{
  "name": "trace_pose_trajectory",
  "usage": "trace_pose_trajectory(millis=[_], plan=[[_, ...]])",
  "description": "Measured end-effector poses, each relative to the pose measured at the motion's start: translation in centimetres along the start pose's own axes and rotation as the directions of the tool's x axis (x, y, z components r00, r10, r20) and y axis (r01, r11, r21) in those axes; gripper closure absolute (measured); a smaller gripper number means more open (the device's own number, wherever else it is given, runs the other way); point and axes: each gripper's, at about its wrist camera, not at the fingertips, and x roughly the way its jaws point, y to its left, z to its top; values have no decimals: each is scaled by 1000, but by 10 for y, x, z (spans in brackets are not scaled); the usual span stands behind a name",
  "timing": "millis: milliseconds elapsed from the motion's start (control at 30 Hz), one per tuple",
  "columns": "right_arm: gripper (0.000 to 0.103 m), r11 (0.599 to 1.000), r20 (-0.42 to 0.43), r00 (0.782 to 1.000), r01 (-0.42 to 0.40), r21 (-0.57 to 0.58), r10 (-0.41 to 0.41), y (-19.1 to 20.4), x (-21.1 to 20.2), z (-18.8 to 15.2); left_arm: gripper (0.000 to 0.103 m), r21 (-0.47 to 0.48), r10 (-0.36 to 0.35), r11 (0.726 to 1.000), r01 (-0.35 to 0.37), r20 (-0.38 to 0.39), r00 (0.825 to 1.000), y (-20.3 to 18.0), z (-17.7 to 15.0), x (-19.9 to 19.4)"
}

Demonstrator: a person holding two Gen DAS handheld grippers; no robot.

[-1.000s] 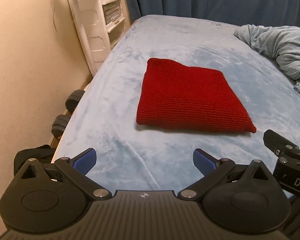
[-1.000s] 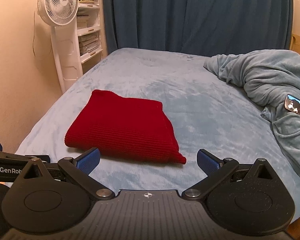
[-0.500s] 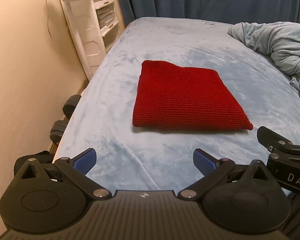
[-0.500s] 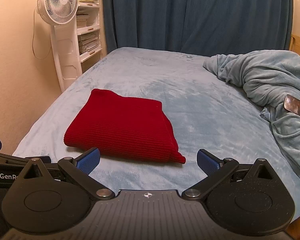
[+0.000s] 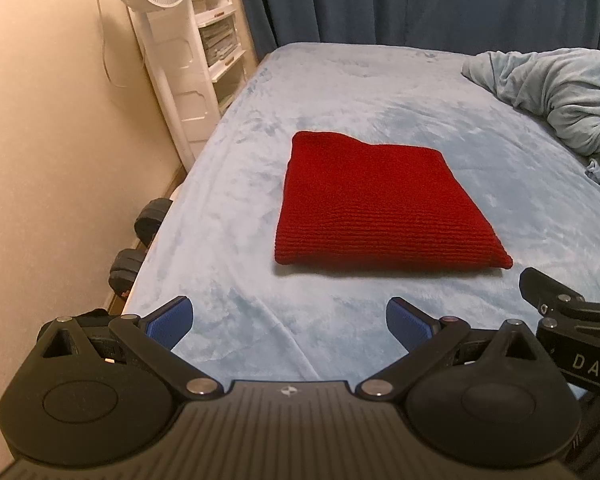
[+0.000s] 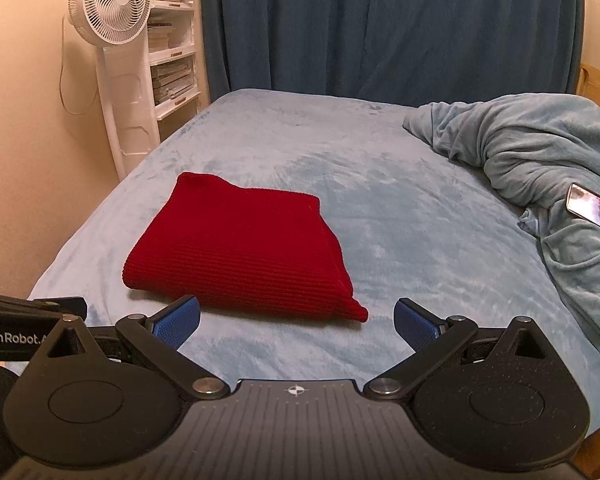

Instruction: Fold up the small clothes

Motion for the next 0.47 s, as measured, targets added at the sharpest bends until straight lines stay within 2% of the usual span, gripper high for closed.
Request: trace_pose_trajectory(millis=[467], plan=[[1, 1000, -10, 1000, -23, -5, 23, 1, 0, -1, 0, -2, 3, 1000, -3, -14, 1000, 0, -2, 3]])
